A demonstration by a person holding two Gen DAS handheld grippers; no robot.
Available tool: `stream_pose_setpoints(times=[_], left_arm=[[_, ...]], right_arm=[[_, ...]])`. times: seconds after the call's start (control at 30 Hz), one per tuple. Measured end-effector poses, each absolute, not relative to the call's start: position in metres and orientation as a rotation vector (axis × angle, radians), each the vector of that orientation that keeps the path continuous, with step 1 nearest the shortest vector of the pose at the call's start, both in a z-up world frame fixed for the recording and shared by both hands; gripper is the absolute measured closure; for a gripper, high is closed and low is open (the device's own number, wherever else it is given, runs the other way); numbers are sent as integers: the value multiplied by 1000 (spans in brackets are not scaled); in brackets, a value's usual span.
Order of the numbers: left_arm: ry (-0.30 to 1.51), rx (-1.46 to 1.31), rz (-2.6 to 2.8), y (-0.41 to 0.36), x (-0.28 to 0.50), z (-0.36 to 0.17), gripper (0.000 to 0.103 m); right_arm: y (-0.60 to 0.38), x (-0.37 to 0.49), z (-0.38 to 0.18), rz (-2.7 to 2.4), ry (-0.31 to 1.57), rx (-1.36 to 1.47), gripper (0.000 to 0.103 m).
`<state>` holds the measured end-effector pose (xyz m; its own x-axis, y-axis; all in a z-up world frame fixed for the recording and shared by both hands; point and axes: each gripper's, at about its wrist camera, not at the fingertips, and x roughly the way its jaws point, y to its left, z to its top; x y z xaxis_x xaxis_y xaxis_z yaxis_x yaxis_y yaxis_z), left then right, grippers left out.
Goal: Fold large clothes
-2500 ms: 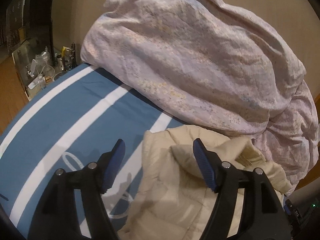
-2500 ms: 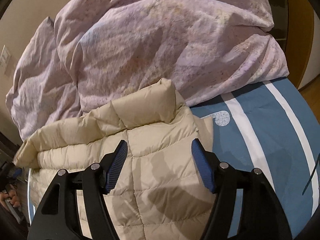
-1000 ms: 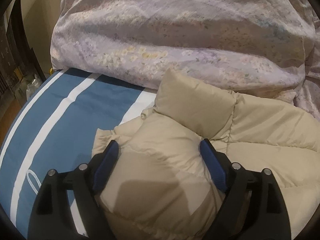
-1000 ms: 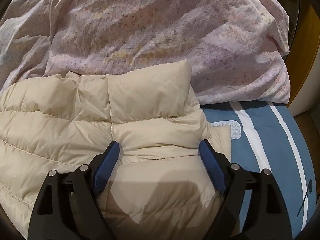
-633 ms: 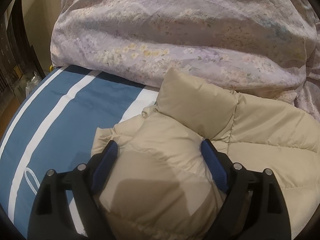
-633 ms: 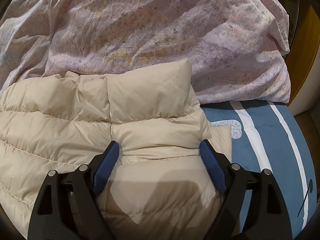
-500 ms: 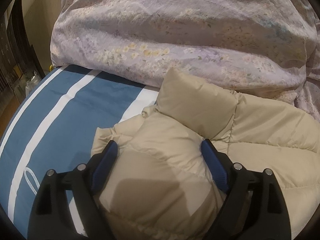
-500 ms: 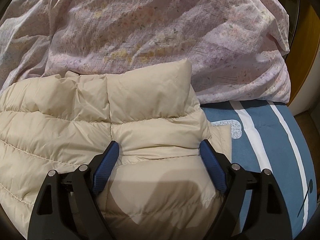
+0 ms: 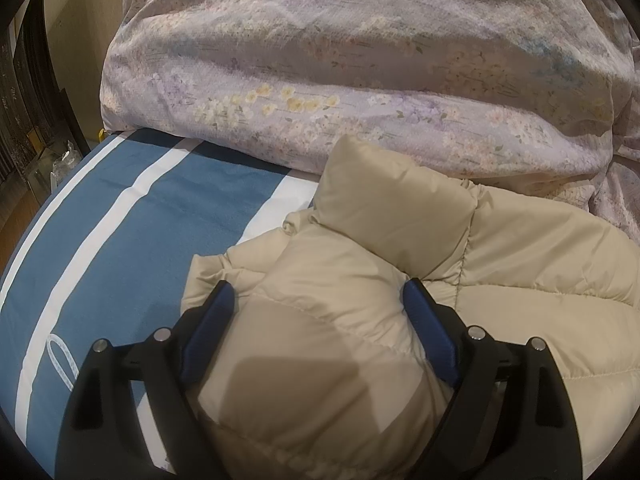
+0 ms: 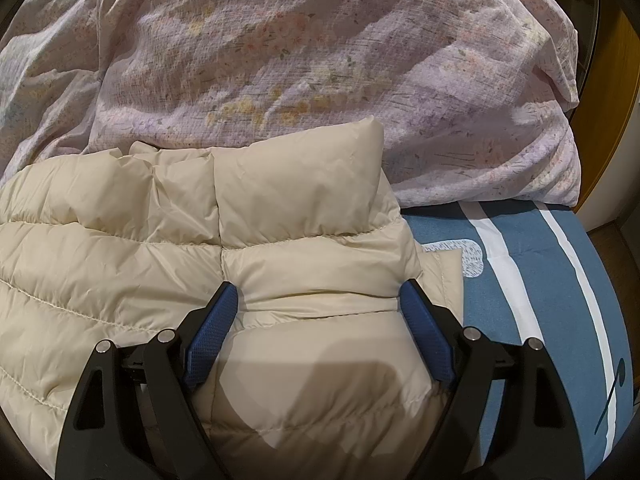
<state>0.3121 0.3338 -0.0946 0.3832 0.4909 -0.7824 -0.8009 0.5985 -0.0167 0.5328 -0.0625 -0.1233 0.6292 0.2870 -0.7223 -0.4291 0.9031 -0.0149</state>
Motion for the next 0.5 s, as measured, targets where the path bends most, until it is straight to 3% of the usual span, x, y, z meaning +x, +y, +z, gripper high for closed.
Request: stream_pose_setpoints(times=[0.5], left_arm=[[834,-466,822,321,278,-66,16]], right_arm=[[-107,526,-98,421,868,-102,18]])
